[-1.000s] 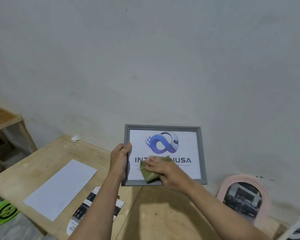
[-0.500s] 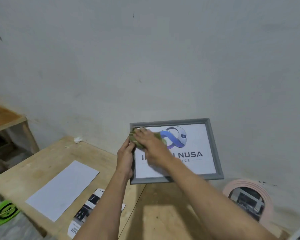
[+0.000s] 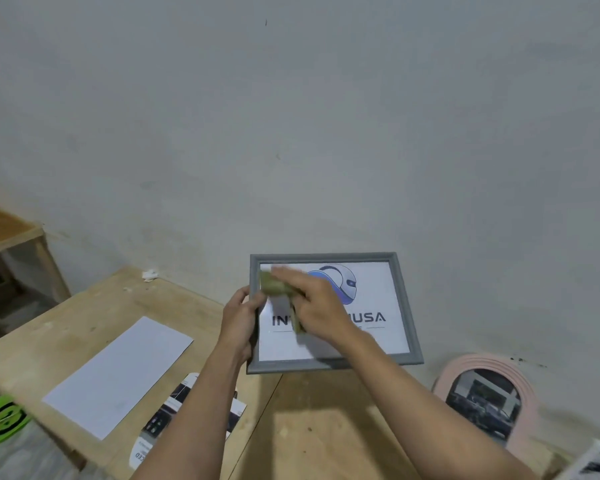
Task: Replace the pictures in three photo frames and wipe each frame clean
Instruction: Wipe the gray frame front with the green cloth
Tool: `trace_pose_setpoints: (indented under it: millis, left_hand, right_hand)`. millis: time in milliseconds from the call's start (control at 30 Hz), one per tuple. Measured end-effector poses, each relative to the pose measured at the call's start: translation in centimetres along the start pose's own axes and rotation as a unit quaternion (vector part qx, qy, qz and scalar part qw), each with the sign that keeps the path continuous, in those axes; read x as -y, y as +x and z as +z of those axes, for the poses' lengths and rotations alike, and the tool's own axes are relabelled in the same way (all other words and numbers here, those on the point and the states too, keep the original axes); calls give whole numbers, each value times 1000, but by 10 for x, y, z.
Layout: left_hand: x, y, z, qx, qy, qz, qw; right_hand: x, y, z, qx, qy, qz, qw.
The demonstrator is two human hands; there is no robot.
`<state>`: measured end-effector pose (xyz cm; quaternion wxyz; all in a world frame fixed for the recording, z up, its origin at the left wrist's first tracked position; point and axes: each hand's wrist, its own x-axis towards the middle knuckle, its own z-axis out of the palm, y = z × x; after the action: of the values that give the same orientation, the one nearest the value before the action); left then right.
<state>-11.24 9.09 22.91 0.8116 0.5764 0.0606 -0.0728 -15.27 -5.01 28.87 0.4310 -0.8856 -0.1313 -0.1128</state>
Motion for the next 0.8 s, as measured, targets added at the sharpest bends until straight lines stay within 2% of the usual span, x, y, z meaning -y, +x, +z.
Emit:
trace_pose_setpoints:
  millis: [67,167,233,300,367,433,500,533,600,633,700,800]
  left_hand:
    - [-5,-2,7,4,0,11,1000]
    - [-11,1,11,8,-43,22,999]
    - [-13,2,3,-13,-54,27,998]
    - [-12,5,-7,-39,-48,26,998]
    - [-9,6,-12,-57,-32,26,998]
    - [-9,3,-10,-71,-16,27,997]
    - [-9,0,-6,-70,-1,30,997]
    - [-9,-2,-3,-62,1,38,997]
    - [-12,-5,6,-41,13,51,998]
    - [-14,-8,10,-32,18,55,998]
    - [-17,-9,18,-17,22,59,998]
    - [-17,-12,23,-14,22,50,998]
  right_hand:
    - [-1,27,-5,-35,-69,-37,996]
    - [-17,29,10,27,-137,-53,989]
    - [-30,5,29,62,-119,-71,988]
    - [-43,-24,47,134,-92,-78,984]
    - [-56,-46,58,186,-49,-62,979]
    - [-54,-50,55,196,22,-6,980]
    - [-41,-40,42,132,63,30,989]
    - [-32,-29,34,68,48,13,996]
    - [-20,-6,20,-65,-28,-71,995]
    - [-17,6,17,-107,-78,-122,984]
    - [-26,25,15,-119,-180,-197,956]
    - [-49,29,3,-91,-292,-213,928]
